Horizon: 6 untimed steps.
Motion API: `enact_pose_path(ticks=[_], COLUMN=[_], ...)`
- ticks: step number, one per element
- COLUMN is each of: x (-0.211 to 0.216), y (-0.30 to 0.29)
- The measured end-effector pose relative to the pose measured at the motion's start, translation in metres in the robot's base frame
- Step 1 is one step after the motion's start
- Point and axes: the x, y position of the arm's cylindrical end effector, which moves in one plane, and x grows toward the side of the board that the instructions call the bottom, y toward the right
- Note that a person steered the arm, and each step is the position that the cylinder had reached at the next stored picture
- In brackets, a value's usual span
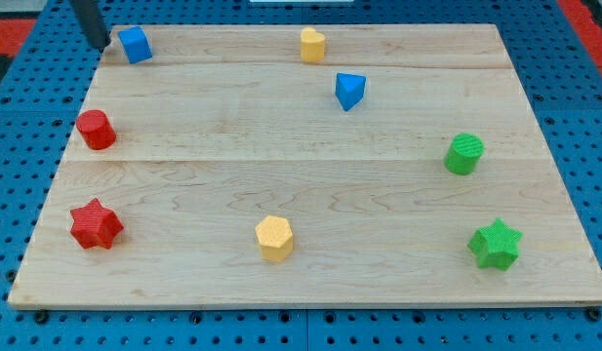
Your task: Move the blue cube towards blue triangle
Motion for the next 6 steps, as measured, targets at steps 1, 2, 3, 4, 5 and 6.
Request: enact_pose_path(ticks=[1,2,3,4,5,6], x=[0.024,0.084,0.112,0.091,0.061,0.071], y=[0.043,0.137,0.178,0.12,0.125,0.206])
